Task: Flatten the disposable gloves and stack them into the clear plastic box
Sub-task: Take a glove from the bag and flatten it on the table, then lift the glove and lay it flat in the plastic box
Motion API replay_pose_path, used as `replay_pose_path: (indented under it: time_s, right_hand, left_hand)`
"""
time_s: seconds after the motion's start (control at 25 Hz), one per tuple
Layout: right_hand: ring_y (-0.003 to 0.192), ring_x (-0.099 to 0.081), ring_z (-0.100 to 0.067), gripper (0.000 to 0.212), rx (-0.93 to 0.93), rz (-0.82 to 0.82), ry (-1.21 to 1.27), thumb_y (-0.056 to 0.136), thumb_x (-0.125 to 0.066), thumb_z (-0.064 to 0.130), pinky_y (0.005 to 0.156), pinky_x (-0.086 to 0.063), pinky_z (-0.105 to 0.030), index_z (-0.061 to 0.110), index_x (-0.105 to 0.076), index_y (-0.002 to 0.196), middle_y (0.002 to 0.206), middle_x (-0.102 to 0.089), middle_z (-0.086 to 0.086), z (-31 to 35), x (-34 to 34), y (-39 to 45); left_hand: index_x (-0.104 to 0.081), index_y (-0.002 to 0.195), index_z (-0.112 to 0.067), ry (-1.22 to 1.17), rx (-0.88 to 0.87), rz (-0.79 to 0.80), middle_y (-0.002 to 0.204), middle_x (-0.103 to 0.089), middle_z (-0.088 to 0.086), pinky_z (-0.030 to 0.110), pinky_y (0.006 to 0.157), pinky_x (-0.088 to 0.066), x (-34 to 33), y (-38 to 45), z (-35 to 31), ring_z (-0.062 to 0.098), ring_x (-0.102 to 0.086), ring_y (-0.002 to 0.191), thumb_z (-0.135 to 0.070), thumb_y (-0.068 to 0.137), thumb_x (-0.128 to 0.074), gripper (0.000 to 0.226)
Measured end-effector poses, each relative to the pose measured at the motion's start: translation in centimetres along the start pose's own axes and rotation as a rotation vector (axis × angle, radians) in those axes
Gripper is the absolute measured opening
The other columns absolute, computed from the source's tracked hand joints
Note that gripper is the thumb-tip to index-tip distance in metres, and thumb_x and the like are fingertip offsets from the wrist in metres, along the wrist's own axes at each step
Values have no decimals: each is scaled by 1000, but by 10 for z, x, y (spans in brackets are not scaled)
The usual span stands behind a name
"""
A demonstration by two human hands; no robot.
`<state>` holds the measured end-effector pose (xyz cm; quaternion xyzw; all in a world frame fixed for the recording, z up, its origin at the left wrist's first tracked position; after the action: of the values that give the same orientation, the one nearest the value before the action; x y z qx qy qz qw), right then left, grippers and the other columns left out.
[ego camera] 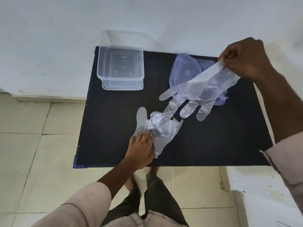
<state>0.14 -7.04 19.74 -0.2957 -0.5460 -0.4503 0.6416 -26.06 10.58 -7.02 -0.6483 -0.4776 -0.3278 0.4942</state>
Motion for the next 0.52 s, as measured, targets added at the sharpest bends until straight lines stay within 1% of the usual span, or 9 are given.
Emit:
replay_pose_path:
  time_s: [0.04,0.08,0.12,0.16,0.24,0.32,0.36,0.44,0.52]
  right_hand:
    - [72,-62,-20,24,4,6,16,76,-56,4,60,-37,-12,11,-77,85,81,-73,-12,4,2,-2]
    - [70,-60,-17,24,-2,25,43,76,-56,4,60,-39,-16,13,-77,83,77,-72,-10,8,4,-4]
    - [66,-59,-14,24,-19,58,79,74,-56,4,58,-41,-16,15,-76,81,72,-71,-5,12,4,-7]
    - [62,-57,-10,23,-37,96,120,73,-57,3,54,-42,-12,17,-75,78,67,-68,0,17,4,-11]
    - [56,-55,-4,21,-48,176,186,72,-61,2,45,-37,-2,17,-74,76,61,-63,11,29,-1,-19]
    - [56,-55,0,19,-28,208,193,73,-63,2,43,-33,1,18,-74,74,61,-61,18,41,-5,-22]
    - [57,-55,1,19,-12,206,179,73,-63,4,43,-32,1,19,-74,74,61,-61,19,48,-3,-26]
    - [58,-55,2,15,23,198,162,75,-66,6,44,-33,2,18,-75,75,61,-60,19,60,5,-30]
    - [57,-55,-3,10,55,212,149,76,-68,8,45,-34,0,15,-74,73,59,-60,14,72,12,-30]
  left_hand:
    - [-25,148,-26,-36,15,-13,158,-26,4,48,118,-20,9,2,-4,26,-25,145,-54,91,-44,66]
    - [-28,146,-28,-93,23,-68,157,-29,4,47,117,-23,25,5,-10,26,-28,143,-55,90,-49,66]
    - [-32,144,-28,-173,17,-162,154,-35,4,45,115,-27,45,7,-18,25,-34,140,-55,87,-53,66]
    - [-39,140,-28,-269,-5,-290,149,-41,4,43,111,-32,71,8,-29,24,-40,135,-53,85,-58,64]
    - [-49,130,-23,-459,-64,-561,138,-51,5,37,101,-41,125,14,-52,21,-50,122,-50,79,-64,59]
    - [-55,125,-18,-589,-106,-731,130,-56,6,29,94,-43,171,20,-71,20,-53,116,-49,75,-68,60]
    - [-55,125,-16,-642,-127,-760,129,-56,6,29,93,-45,190,20,-80,20,-54,115,-49,74,-69,62]
    - [-55,128,-15,-721,-131,-730,130,-58,8,31,94,-45,218,20,-94,22,-56,116,-52,73,-69,68]
    - [-57,126,-14,-762,-124,-721,127,-62,9,28,92,-42,235,22,-102,22,-59,111,-48,72,-72,66]
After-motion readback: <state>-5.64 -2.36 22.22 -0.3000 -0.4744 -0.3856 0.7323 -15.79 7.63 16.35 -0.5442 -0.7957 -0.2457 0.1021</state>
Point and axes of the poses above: each hand's wrist, its own y-axis towards the middle knuckle, its own x-axis out of the back of the hand, z = x × y, the point moved 3 cm from there along y, towards the middle knuckle
